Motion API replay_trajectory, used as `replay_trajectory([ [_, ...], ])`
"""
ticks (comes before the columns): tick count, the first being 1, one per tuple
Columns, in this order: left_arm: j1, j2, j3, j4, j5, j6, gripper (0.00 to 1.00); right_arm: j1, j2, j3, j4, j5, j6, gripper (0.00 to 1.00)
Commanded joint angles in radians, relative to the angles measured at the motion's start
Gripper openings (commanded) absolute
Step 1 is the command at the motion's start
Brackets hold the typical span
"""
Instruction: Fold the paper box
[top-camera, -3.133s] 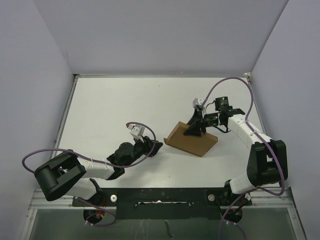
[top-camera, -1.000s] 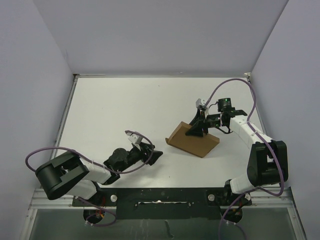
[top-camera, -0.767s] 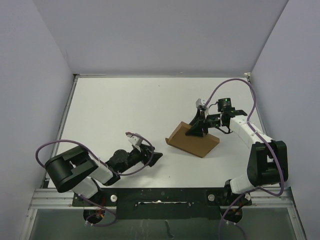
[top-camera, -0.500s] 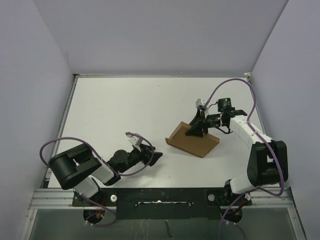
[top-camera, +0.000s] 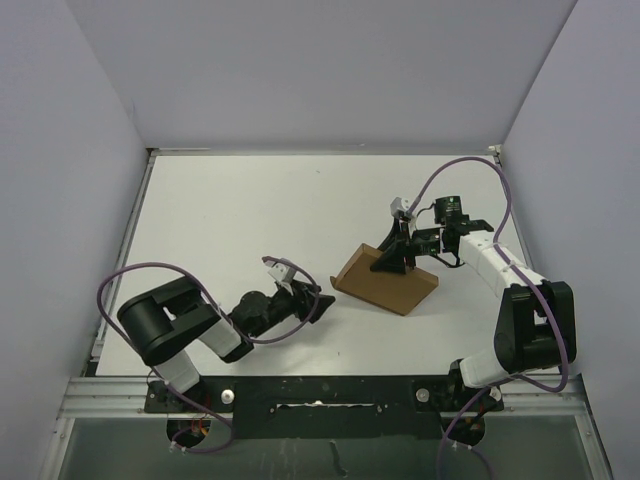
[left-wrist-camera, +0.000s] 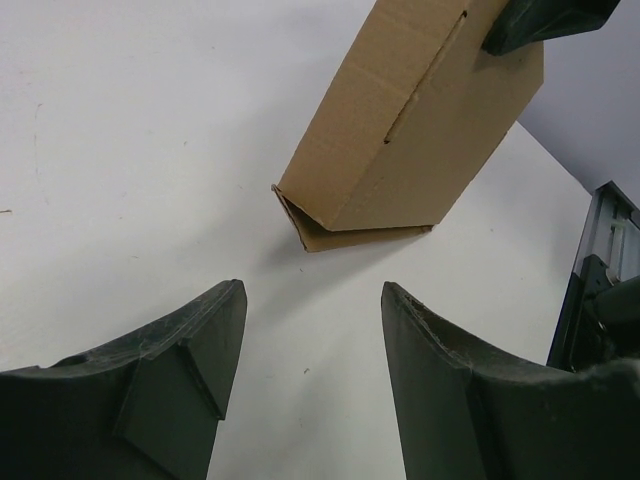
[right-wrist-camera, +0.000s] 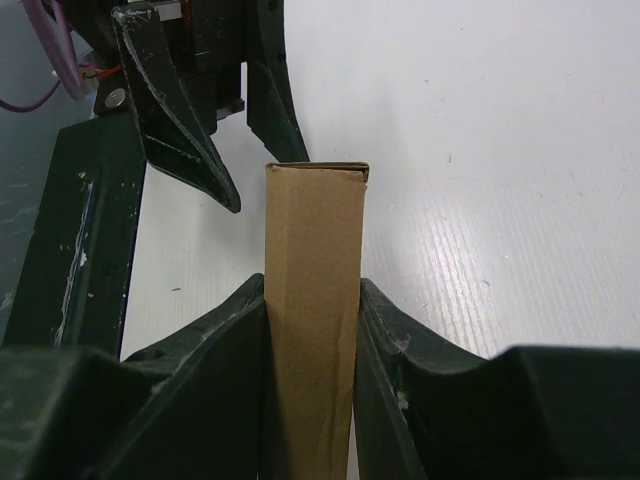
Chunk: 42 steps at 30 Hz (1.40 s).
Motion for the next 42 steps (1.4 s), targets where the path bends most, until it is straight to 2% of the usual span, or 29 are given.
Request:
replay_trajectory([
  [1,-0.006,0.045,0.041,0.112,-0.004,0.008,0.54,0.009,-0.029,0.003,0.030,-0.042,0.011,0.19],
  [4,-0.006,0.077,0.048,0.115,-0.022,0.003,0.50,0.010,-0.029,0.003,0.030,-0.043,0.011,0.19],
  [16,-0.004,0.119,0.119,0.115,-0.003,0.010,0.48,0.012,-0.029,0.002,0.031,-0.043,0.013,0.19],
  [23,-0.003,0.127,0.098,0.115,0.003,0.010,0.46,0.013,-0.027,0.001,0.031,-0.044,0.012,0.19],
  [42,0.023,0.156,0.116,0.115,0.022,0.009,0.29,0.019,-0.024,0.007,0.019,-0.049,0.005,0.18],
])
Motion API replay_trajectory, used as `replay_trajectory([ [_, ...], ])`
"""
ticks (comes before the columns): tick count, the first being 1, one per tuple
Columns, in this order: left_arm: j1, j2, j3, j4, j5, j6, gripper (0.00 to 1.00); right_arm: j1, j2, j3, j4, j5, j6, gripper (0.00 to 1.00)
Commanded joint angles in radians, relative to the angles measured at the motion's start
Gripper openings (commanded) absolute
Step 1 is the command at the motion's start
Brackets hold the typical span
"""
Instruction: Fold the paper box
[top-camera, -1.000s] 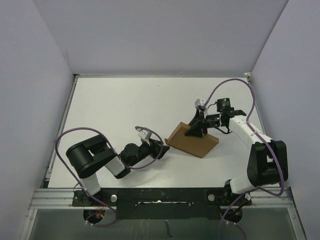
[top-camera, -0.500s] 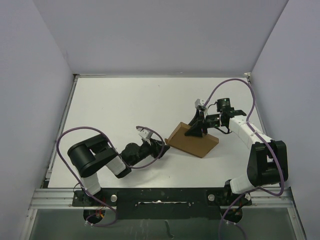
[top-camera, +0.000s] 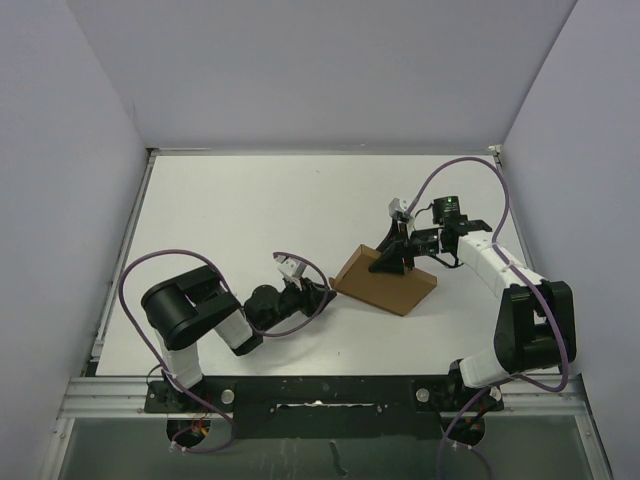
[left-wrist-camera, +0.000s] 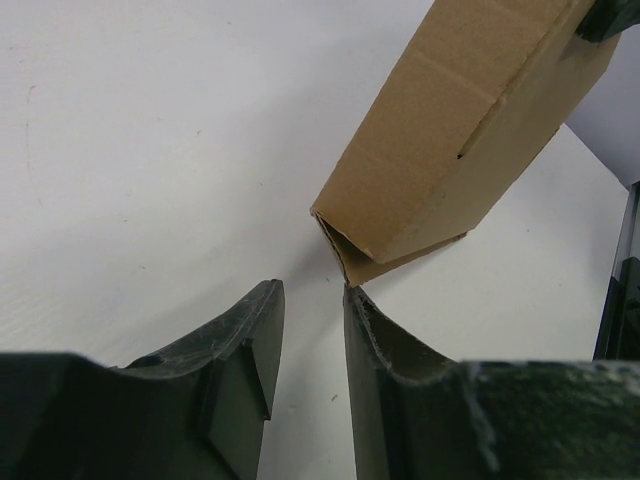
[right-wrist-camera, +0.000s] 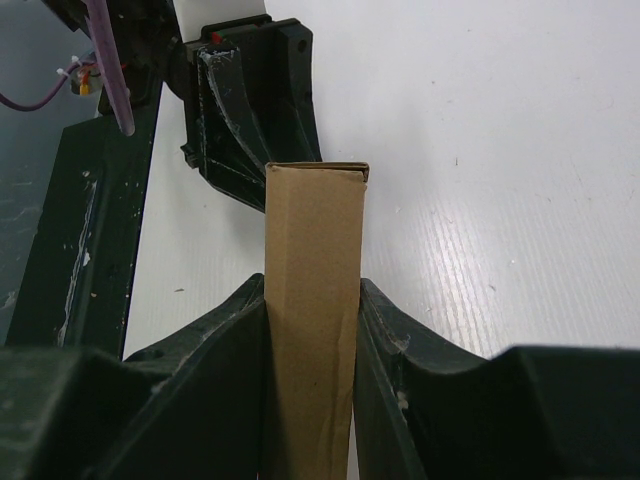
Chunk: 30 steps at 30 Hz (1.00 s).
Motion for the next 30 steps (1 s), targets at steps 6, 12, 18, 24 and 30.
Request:
replay_trajectory([
  [6,0.010,-0.007,0.009,0.110,0.015,-0.002,0.26,0.006,-0.019,0.011,0.014,-0.054,0.001,0.18],
  [12,0.012,-0.081,-0.063,0.108,0.133,0.039,0.30,0.004,-0.019,0.022,-0.009,-0.051,-0.017,0.18],
  [18,0.008,-0.165,-0.093,0.107,0.197,0.021,0.38,-0.017,-0.031,0.027,0.007,-0.122,0.029,0.18],
  [24,0.007,-0.197,-0.086,0.106,0.190,-0.018,0.44,-0.050,-0.028,-0.016,0.111,-0.200,0.114,0.18],
  [30,0.008,-0.226,-0.095,0.108,0.118,-0.032,0.48,-0.065,-0.026,-0.047,0.184,-0.265,0.143,0.18],
])
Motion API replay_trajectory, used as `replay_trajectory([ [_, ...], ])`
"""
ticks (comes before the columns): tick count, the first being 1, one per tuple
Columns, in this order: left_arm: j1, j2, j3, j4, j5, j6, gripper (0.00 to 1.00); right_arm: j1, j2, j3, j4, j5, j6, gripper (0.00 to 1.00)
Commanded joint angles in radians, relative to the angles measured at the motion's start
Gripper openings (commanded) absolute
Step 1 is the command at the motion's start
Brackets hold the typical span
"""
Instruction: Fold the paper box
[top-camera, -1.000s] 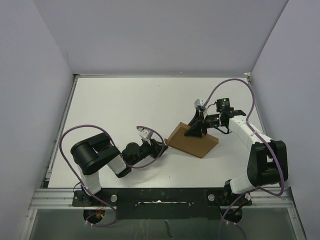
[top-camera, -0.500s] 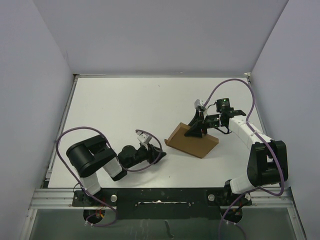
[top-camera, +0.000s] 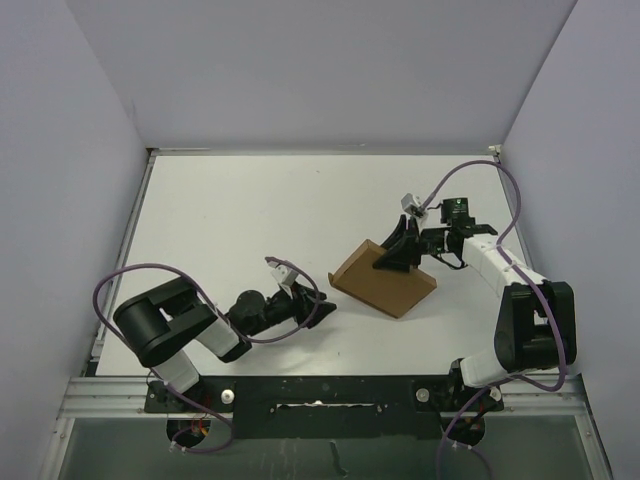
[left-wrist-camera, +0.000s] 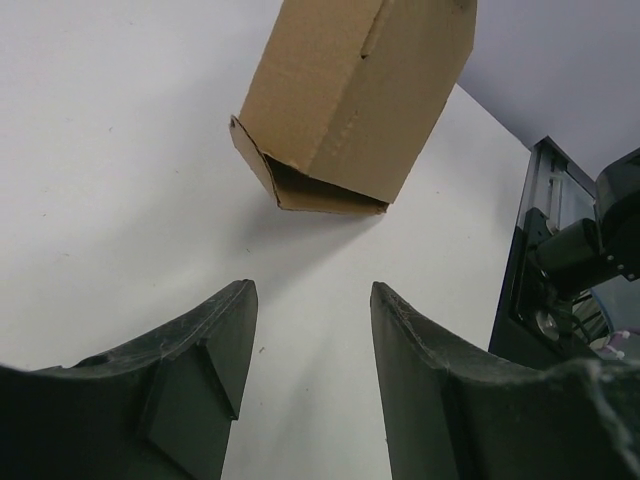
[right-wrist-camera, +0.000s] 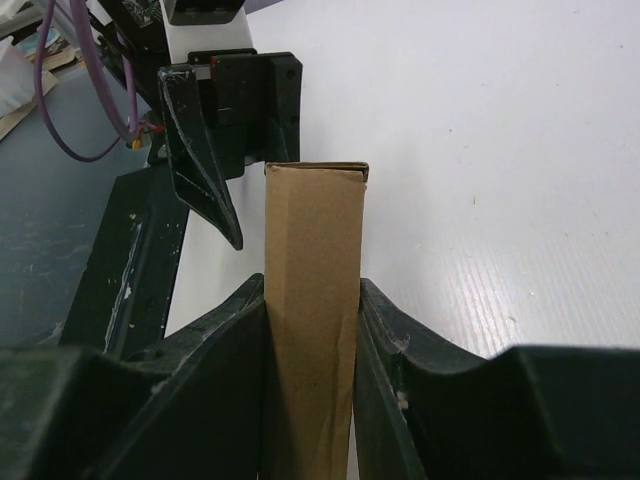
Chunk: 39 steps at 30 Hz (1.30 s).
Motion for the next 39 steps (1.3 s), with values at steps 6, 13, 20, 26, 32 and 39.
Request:
replay_trajectory([
  [6,0.000,-0.082,0.020,0.107,-0.087,-0.054,0.48,-0.019,-0.023,0.006,-0.054,-0.152,-0.144,0.18],
  [13,-0.001,-0.086,0.003,0.109,-0.087,-0.007,0.47,-0.033,0.068,0.070,-0.518,-0.222,-0.781,0.18],
  [20,0.002,-0.091,-0.015,0.109,-0.118,-0.009,0.42,-0.057,0.204,0.169,-1.079,-0.250,-1.449,0.18],
  [26,-0.002,-0.062,0.026,0.107,-0.098,-0.022,0.40,-0.059,0.212,0.162,-1.143,-0.260,-1.554,0.18],
  [32,-0.006,-0.027,0.077,0.107,-0.058,-0.021,0.41,-0.059,0.215,0.164,-1.152,-0.262,-1.560,0.18],
  [39,-0.011,-0.011,0.084,0.107,-0.071,-0.008,0.40,-0.060,0.215,0.167,-1.157,-0.265,-1.560,0.18],
])
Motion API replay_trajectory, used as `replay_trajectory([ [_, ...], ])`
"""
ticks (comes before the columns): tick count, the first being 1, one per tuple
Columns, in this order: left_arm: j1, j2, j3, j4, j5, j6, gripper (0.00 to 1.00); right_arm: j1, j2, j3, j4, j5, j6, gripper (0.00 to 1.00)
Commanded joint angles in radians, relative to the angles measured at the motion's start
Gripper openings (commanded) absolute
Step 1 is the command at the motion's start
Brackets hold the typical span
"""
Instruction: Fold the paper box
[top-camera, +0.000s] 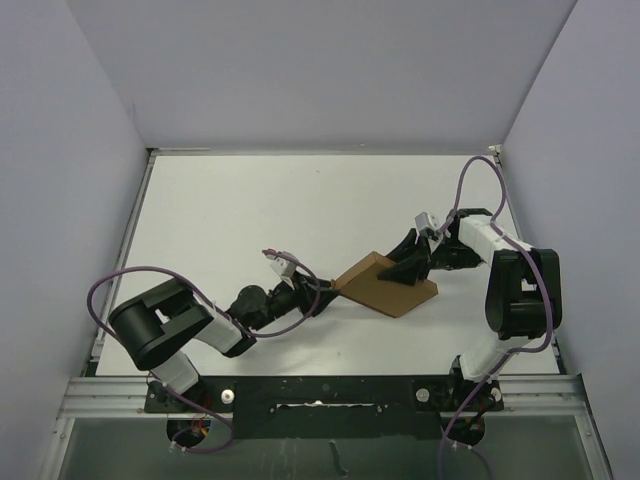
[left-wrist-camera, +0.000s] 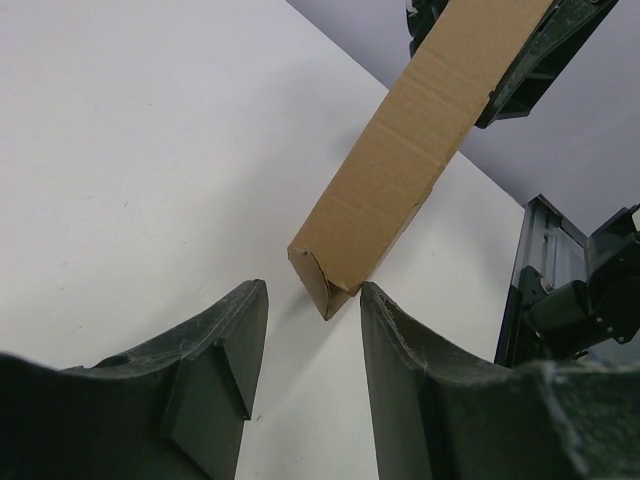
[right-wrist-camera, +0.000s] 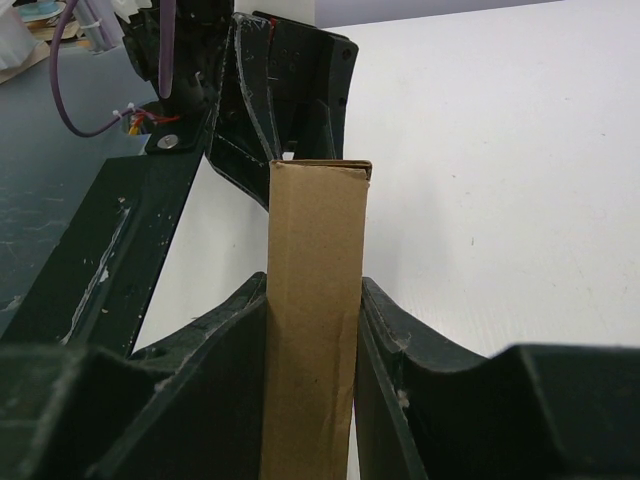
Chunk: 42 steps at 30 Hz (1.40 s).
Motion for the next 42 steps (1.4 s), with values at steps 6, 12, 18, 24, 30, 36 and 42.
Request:
replay_trajectory([
  [6,-0.004,0.027,-0.005,0.108,0.005,0.029,0.39,-0.006,0.001,0.023,-0.016,-0.127,-0.140,0.18],
  [12,-0.002,0.054,0.011,0.108,0.002,0.046,0.35,-0.006,0.004,0.024,-0.020,-0.127,-0.141,0.18],
  [18,0.002,0.074,0.027,0.109,-0.004,0.051,0.28,-0.006,0.001,0.026,-0.024,-0.127,-0.141,0.18],
  [24,0.017,0.074,0.017,0.108,-0.025,0.045,0.25,-0.005,0.004,0.027,-0.027,-0.124,-0.142,0.18],
  [30,0.023,0.076,0.014,0.108,-0.037,0.052,0.24,-0.002,0.006,0.029,-0.032,-0.119,-0.144,0.17],
  [36,0.030,0.059,0.000,0.108,0.007,0.076,0.25,-0.002,0.006,0.032,-0.037,-0.115,-0.148,0.17],
  [42,0.029,-0.089,-0.085,0.104,0.091,0.077,0.38,-0.006,0.006,0.043,-0.070,-0.113,-0.175,0.17],
])
